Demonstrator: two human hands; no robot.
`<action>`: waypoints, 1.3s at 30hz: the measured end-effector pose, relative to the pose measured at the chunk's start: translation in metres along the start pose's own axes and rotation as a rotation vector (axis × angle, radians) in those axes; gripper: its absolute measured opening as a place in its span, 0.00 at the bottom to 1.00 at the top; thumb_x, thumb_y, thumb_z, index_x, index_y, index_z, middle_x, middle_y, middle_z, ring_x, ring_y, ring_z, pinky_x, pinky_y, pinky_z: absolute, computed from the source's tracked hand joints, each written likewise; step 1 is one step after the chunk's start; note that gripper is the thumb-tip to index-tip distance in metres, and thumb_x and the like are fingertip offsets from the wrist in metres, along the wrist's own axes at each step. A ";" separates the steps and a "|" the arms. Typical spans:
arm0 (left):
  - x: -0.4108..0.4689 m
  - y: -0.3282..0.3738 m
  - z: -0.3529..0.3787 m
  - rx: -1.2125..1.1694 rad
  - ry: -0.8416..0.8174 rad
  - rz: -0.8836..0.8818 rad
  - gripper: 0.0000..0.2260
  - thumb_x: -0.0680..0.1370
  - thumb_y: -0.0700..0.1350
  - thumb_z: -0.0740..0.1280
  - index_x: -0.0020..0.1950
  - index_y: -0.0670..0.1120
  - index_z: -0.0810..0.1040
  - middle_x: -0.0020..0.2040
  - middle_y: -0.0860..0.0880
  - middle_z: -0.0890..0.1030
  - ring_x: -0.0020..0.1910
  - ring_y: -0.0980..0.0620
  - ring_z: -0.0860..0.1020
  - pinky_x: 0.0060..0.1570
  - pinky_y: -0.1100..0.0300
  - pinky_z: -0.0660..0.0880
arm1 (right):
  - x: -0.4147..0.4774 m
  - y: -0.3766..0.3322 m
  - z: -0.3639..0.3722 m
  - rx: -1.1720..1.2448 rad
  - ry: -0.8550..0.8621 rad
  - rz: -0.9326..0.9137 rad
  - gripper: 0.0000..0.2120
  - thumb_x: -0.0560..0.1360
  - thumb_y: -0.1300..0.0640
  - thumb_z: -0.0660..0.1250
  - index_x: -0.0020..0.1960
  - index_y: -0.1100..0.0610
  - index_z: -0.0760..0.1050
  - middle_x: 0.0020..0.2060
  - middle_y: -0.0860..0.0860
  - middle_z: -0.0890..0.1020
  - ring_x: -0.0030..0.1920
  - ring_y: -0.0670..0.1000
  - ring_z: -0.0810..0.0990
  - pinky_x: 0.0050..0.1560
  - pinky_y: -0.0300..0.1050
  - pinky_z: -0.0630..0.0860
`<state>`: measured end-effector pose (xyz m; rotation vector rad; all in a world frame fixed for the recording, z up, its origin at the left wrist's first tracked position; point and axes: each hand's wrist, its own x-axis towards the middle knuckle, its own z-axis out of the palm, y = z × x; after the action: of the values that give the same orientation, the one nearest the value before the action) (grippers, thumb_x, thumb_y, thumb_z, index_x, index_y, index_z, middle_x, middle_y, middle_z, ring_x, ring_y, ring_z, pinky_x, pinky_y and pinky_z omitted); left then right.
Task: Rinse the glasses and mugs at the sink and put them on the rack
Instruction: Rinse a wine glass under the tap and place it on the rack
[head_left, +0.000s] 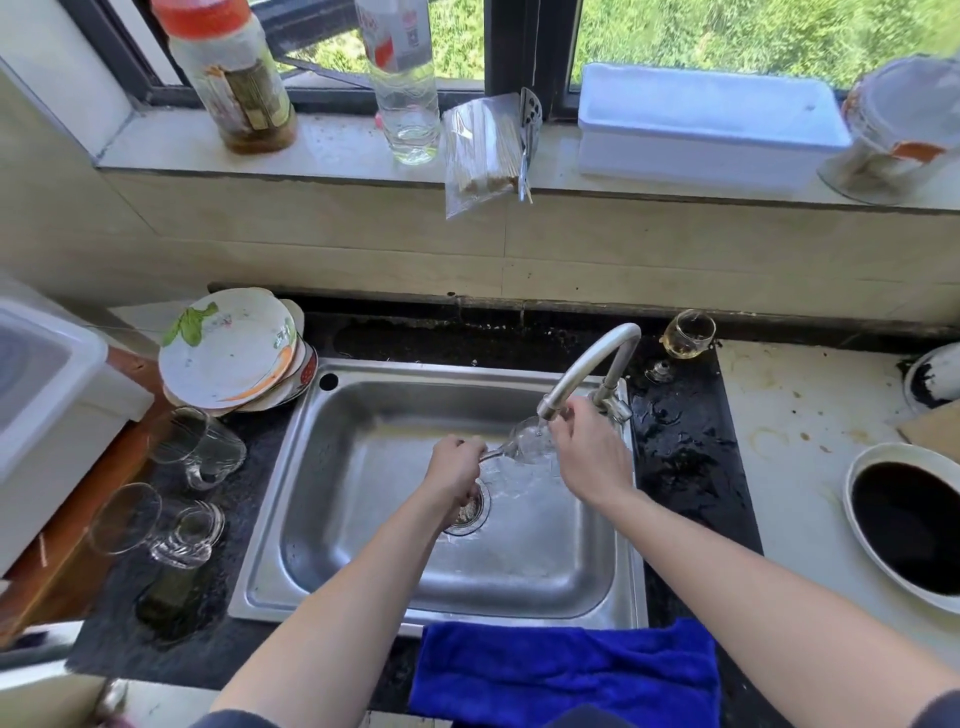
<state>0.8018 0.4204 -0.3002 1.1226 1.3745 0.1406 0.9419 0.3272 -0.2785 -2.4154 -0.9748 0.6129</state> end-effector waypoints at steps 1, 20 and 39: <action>-0.001 0.001 0.000 0.037 0.032 0.028 0.06 0.73 0.47 0.59 0.40 0.45 0.67 0.35 0.45 0.69 0.28 0.48 0.66 0.28 0.61 0.63 | -0.005 0.000 0.004 -0.176 0.008 -0.131 0.16 0.81 0.45 0.53 0.60 0.52 0.71 0.51 0.48 0.76 0.48 0.52 0.74 0.45 0.49 0.71; -0.019 0.016 -0.010 0.371 0.164 0.364 0.07 0.77 0.46 0.56 0.40 0.47 0.65 0.38 0.51 0.71 0.40 0.47 0.69 0.45 0.49 0.69 | 0.018 -0.008 0.005 0.008 -0.151 -0.203 0.22 0.79 0.41 0.52 0.36 0.50 0.75 0.35 0.51 0.81 0.38 0.55 0.80 0.42 0.49 0.76; -0.021 0.005 -0.003 0.503 0.174 0.551 0.06 0.79 0.46 0.58 0.46 0.46 0.64 0.39 0.47 0.73 0.39 0.42 0.71 0.40 0.51 0.67 | 0.015 -0.015 -0.018 1.141 -0.535 0.684 0.16 0.76 0.45 0.66 0.52 0.59 0.74 0.48 0.59 0.78 0.40 0.55 0.80 0.28 0.40 0.78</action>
<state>0.7959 0.4110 -0.2816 1.9386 1.2500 0.3055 0.9541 0.3435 -0.2596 -1.4607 0.1664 1.5666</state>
